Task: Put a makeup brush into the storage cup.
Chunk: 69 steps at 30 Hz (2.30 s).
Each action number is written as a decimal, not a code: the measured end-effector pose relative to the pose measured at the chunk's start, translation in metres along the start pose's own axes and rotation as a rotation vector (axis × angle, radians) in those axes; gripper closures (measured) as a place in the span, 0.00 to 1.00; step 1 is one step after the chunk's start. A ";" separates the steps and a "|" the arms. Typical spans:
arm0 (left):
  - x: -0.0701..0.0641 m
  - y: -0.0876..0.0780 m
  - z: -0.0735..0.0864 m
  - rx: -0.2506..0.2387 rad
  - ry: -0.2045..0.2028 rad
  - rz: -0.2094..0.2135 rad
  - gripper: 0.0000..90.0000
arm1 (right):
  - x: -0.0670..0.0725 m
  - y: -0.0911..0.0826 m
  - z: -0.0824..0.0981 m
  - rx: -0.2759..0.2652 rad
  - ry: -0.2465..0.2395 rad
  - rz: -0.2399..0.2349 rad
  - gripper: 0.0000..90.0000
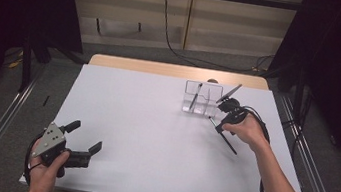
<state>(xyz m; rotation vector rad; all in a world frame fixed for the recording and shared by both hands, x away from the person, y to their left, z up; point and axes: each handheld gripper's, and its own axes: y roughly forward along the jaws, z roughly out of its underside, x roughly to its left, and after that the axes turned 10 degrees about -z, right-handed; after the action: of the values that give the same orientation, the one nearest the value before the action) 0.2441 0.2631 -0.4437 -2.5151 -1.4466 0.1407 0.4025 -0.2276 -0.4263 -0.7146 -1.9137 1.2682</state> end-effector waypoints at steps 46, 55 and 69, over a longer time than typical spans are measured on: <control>0.000 0.000 0.000 -0.001 0.002 -0.002 0.01 | 0.019 -0.032 0.031 -0.674 -0.130 -0.106 0.94; 0.000 0.000 0.000 -0.003 0.000 -0.002 0.01 | 0.026 -0.035 0.028 -0.776 -0.156 -0.108 0.94; 0.000 0.000 0.000 -0.001 0.000 -0.003 0.01 | 0.035 -0.034 0.015 -0.887 -0.184 -0.107 0.94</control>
<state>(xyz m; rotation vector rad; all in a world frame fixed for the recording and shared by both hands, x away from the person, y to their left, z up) 0.2442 0.2635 -0.4436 -2.5141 -1.4505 0.1394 0.3673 -0.2209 -0.3896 -0.9154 -2.6327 0.3708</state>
